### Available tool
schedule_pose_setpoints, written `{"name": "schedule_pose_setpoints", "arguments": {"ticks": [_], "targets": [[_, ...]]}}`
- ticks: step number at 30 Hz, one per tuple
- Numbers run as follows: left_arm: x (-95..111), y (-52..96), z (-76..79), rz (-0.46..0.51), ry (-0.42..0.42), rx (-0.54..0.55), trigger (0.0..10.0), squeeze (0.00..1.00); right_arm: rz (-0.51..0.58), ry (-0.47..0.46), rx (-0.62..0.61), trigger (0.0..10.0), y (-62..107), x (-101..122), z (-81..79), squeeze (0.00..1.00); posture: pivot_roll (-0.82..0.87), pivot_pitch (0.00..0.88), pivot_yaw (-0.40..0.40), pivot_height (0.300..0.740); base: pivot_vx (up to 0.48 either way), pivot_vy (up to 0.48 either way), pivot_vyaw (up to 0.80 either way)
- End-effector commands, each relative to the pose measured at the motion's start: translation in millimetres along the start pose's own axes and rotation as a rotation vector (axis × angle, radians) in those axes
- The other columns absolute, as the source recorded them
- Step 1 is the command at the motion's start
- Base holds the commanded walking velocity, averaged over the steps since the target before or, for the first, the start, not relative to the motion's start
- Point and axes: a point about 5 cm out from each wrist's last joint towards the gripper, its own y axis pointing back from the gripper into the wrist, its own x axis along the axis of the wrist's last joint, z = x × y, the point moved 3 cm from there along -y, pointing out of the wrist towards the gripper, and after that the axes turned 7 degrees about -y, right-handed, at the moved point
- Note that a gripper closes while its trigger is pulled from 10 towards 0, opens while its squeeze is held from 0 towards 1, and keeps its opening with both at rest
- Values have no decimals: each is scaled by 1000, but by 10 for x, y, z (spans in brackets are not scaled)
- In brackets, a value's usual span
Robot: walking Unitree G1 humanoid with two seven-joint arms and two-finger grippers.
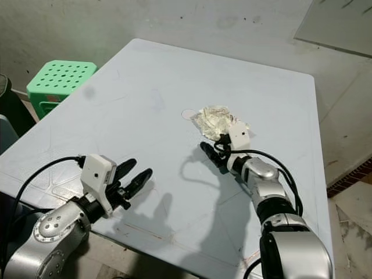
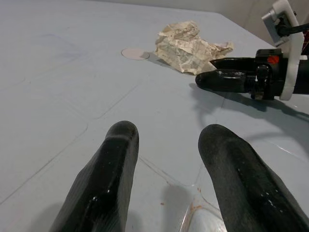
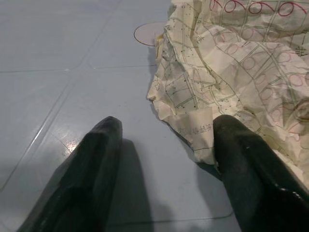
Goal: Picking trash to rubbish bin
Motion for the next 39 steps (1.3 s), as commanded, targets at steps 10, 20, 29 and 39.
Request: {"name": "schedule_pose_setpoints", "arguments": {"ticks": [10,20,29,39], "targets": [[9,-28,-50,-1,-19,15,10000,0,-5,-60,-11,0,126,-182,53,0,72,163,-45,740,0,0,0],[10,-73,-60,7,-32,8,10000,0,20,-96,19,0,215,-251,51,0,53,143,-41,740,0,0,0],[33,-139,-62,26,-37,2,10000,0,61,-105,69,0,249,-181,24,0,44,126,-45,740,0,0,0],[46,-213,-181,49,-53,40,10000,0,154,-99,60,0,295,-41,16,0,33,84,-50,740,0,0,0]]}}
